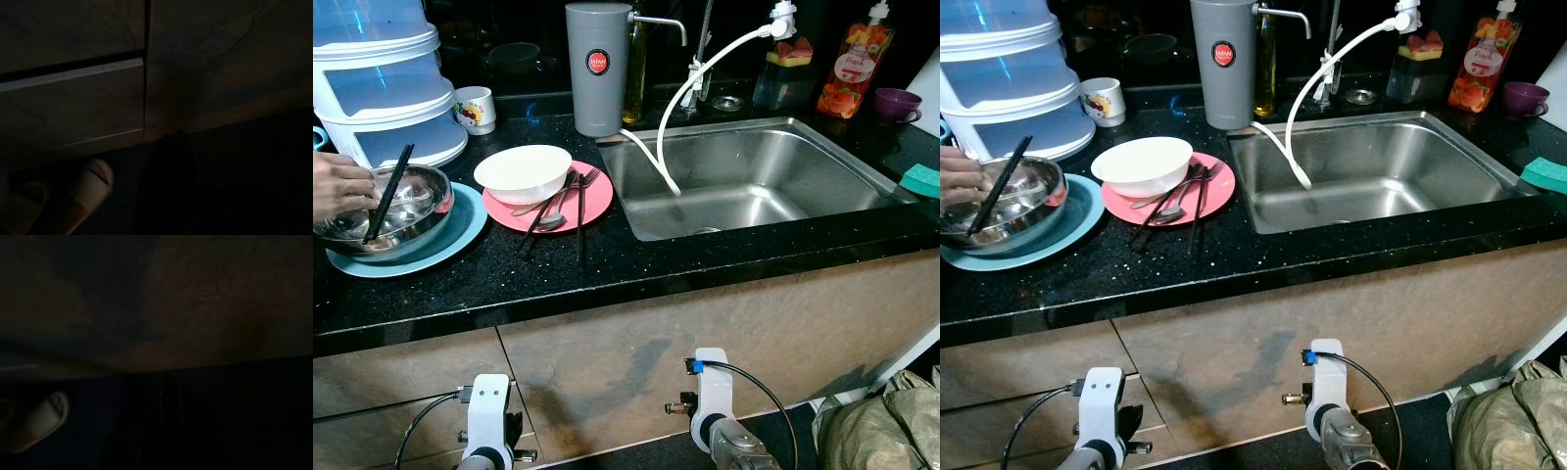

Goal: Kitchen organization

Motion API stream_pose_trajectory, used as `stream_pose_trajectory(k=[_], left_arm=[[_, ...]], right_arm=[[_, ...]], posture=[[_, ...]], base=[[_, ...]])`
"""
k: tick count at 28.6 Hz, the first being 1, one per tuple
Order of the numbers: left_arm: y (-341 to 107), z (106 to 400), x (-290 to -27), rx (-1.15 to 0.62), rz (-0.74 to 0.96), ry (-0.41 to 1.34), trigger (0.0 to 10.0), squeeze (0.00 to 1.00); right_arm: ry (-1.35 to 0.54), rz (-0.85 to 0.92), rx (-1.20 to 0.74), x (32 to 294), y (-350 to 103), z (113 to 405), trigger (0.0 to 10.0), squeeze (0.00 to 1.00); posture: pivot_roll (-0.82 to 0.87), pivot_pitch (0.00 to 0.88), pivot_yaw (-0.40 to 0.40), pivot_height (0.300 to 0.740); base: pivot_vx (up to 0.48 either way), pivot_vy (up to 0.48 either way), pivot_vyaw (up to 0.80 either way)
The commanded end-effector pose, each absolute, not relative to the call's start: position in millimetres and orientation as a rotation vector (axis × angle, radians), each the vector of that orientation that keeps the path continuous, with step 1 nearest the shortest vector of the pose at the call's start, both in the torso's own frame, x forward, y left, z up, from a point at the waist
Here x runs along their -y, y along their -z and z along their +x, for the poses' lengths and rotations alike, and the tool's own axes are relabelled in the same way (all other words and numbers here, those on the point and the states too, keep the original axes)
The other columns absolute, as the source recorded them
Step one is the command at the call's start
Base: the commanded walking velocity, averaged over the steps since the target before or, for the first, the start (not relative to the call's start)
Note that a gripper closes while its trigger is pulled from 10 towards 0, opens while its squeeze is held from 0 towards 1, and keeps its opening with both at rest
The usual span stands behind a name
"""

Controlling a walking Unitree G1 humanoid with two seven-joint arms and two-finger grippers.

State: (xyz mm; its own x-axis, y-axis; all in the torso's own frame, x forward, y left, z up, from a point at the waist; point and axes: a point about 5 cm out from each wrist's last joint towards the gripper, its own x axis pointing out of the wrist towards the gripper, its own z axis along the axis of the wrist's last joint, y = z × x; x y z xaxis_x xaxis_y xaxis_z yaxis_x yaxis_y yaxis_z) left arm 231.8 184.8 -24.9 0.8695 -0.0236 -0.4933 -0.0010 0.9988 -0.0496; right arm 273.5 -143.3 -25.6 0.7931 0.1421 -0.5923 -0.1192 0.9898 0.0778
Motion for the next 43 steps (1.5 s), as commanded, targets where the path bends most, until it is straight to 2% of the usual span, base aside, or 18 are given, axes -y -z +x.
stream_pose_trajectory(k=[1, 2, 4, 5, 19, 25, 26, 27, 28, 29, 34, 35, 37, 43], left_arm=[[29.4, 228.3, -185.5, -0.554, -0.036, 0.014, 8.2, 0.0], [28.7, 229.2, -185.2, -0.55, -0.032, 0.009, 10.0, 0.0], [27.6, 230.4, -185.9, -0.538, -0.038, -0.008, 10.0, 0.0], [26.5, 230.9, -186.1, -0.523, -0.044, -0.003, 10.0, 1.0], [27.1, 225.8, -184.2, -0.501, -0.034, 0.024, 10.0, 1.0], [22.7, 223.7, -187.0, -0.477, -0.026, 0.015, 10.0, 1.0], [20.7, 222.9, -188.6, -0.468, -0.026, 0.012, 10.0, 1.0], [19.1, 222.4, -189.8, -0.463, -0.026, 0.011, 10.0, 1.0], [19.1, 222.4, -189.8, -0.463, -0.026, 0.011, 10.0, 1.0], [16.6, 221.5, -192.0, -0.465, -0.016, 0.009, 10.0, 1.0], [4.6, 219.1, -196.8, -0.455, 0.005, 0.001, 10.0, 1.0], [-2.2, 217.5, -199.3, -0.437, 0.01, -0.004, 10.0, 0.0], [-2.2, 217.5, -199.3, -0.437, 0.01, -0.004, 10.0, 0.0], [-39.3, 193.2, -207.0, -0.331, 0.028, -0.031, 10.0, 0.0]], right_arm=[[-0.151, -0.007, -0.651, 141.5, 28.8, 269.7, 10.0, 0.0], [-0.153, -0.009, -0.654, 141.6, 29.3, 269.1, 10.0, 0.0], [-0.145, 0.014, -0.65, 142.8, 29.5, 268.7, 10.0, 0.0], [-0.143, 0.031, -0.646, 143.4, 29.3, 268.6, 10.0, 1.0], [-0.18, 0.018, -0.632, 140.0, 29.6, 267.2, 10.0, 1.0], [-0.208, -0.047, -0.626, 138.5, 26.7, 270.8, 10.0, 1.0], [-0.213, -0.048, -0.615, 138.2, 24.5, 272.9, 10.0, 0.51], [-0.216, -0.048, -0.604, 138.1, 22.5, 274.9, 10.0, 0.2], [-0.216, -0.048, -0.604, 138.1, 22.5, 274.9, 10.0, 0.2], [-0.228, -0.055, -0.59, 138.7, 19.5, 277.5, 10.0, 0.0], [-0.257, -0.089, -0.556, 143.1, 12.6, 282.9, 10.0, 0.0], [-0.272, -0.1, -0.544, 145.3, 10.1, 284.4, 10.0, 0.0], [-0.272, -0.1, -0.544, 145.3, 10.1, 284.4, 10.0, 0.0], [-0.433, -0.148, -0.454, 161.4, -15.4, 288.7, 10.0, 0.0]], posture=[[0.01, 0.08, -0.003, 0.74], [0.01, 0.078, -0.005, 0.74], [0.01, 0.077, -0.007, 0.74], [0.01, 0.077, -0.007, 0.74], [0.01, 0.059, -0.012, 0.74], [0.01, 0.062, -0.006, 0.74], [0.02, 0.063, -0.007, 0.74], [0.02, 0.063, -0.008, 0.74], [0.02, 0.063, -0.008, 0.74], [0.02, 0.065, -0.011, 0.74], [0.03, 0.071, -0.009, 0.74], [0.03, 0.071, -0.009, 0.74], [0.03, 0.071, -0.009, 0.74], [0.03, 0.078, -0.012, 0.74]], base=[[0.0, 0.0, 0.0], [0.0, 0.0, 0.0], [0.0, 0.0, 0.0], [0.0, 0.0, 0.0], [0.0, 0.0, 0.0], [0.0, 0.0, 0.0], [0.0, 0.0, 0.0], [0.0, 0.0, 0.0], [0.0, 0.0, 0.0], [0.0, 0.0, 0.0], [0.0, 0.0, 0.0], [0.0, 0.0, 0.0], [0.0, 0.0, 0.0], [0.0, 0.0, 0.0]])
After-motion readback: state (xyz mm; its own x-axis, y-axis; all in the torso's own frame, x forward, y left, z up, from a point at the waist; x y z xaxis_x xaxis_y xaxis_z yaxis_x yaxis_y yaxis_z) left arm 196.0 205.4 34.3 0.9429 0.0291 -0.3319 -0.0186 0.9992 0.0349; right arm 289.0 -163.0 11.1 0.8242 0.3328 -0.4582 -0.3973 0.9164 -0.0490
